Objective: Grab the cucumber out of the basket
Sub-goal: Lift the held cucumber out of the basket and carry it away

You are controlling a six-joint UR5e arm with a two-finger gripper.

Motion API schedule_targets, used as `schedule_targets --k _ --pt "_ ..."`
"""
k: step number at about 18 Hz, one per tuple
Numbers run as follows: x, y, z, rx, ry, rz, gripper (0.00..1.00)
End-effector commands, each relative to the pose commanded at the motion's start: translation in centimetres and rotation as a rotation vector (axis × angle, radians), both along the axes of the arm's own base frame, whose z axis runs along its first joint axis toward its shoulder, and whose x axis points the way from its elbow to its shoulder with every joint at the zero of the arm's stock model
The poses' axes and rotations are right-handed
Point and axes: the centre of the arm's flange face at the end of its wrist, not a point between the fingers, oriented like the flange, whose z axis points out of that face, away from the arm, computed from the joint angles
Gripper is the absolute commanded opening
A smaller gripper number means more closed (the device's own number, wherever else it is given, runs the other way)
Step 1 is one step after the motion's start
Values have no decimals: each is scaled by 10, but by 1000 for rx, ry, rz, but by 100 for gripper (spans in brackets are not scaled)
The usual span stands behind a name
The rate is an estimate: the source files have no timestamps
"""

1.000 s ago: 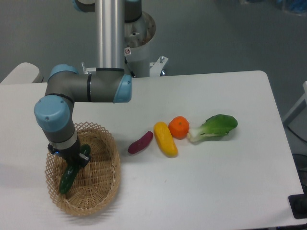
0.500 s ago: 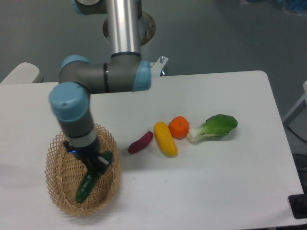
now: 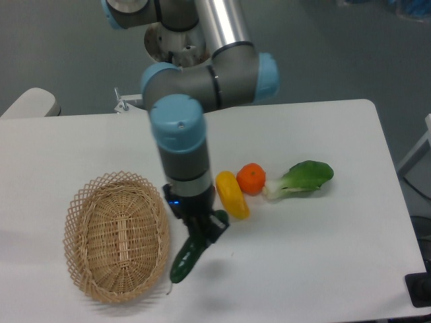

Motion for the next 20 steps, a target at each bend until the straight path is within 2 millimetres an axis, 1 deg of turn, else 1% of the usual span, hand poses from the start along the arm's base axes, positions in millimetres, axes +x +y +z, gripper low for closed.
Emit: schedule_targets --k 4,5,8,11,20 --pt "-23 -15 0 -16 18 -49 32" --pt "-29 -19 -3 -24 20 -62 32" --pt "-41 -27 -5 -32 24 -68 32" --pt "-45 -30 -9 -42 25 -92 32" --pt "-46 -29 -14 -50 23 -94 32"
